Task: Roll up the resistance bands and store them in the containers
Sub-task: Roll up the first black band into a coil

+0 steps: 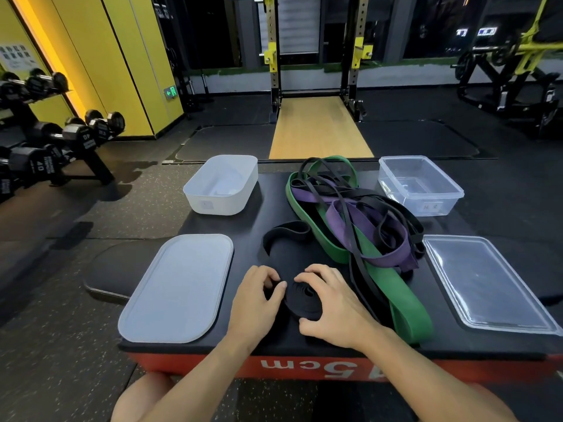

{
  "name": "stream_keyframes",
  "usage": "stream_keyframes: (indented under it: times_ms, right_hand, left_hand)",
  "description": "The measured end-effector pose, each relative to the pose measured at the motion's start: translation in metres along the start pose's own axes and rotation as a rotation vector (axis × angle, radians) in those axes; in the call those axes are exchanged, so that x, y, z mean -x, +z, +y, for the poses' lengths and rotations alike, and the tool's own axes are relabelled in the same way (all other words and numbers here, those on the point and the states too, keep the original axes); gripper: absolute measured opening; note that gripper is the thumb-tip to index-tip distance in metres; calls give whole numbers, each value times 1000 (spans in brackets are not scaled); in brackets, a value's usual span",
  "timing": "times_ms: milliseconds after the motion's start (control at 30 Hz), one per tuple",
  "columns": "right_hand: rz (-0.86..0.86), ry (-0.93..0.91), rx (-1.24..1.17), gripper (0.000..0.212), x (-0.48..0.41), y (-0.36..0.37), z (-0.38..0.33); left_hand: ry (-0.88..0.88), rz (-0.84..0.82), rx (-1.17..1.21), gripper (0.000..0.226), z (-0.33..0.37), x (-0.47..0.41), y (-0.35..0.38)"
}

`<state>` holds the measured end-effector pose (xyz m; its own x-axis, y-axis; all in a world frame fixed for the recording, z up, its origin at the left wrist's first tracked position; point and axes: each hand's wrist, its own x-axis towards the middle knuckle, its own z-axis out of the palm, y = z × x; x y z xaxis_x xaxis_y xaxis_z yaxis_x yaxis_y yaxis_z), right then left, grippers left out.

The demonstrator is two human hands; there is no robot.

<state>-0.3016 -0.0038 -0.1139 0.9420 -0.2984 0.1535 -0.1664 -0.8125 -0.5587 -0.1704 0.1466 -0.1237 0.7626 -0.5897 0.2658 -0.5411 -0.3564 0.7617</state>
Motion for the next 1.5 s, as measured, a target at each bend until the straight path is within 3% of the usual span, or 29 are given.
stream_keyframes:
  times_ms: [100,267,400,567,967,1067,1300,1500]
  right_hand:
    - [2,-4,12,76,0,1,1]
    - [-1,-7,19,77,-1,0,0]
    - [-1,1,14,77,-1,0,0]
    - [-6,-4,18,75,0,0,0]
    - [-42,6,-24,77,-1,-5,-2]
    - [-76,-15,-41,77,-5,-8,-3]
    - [-133,-1,-91,78,-14,-12,-4]
    - [-157,-25,-43,81,-16,-14,-1]
  left_hand:
    - [-13,22,6,23,-1,-1,-1]
    - [70,-61,-87,10,-6,-6,1]
    - [95,-148,-211,28,-2,-7,4]
    - [14,-144,-120,25,-6,-9,4]
    - [71,-201,-97,41,3,-13,-1]
    - [94,-225,-59,34,1,-13,1]
    - [-53,-100,243,16,3,-17,1]
    - [-129,-163,182,22,1,-32,5]
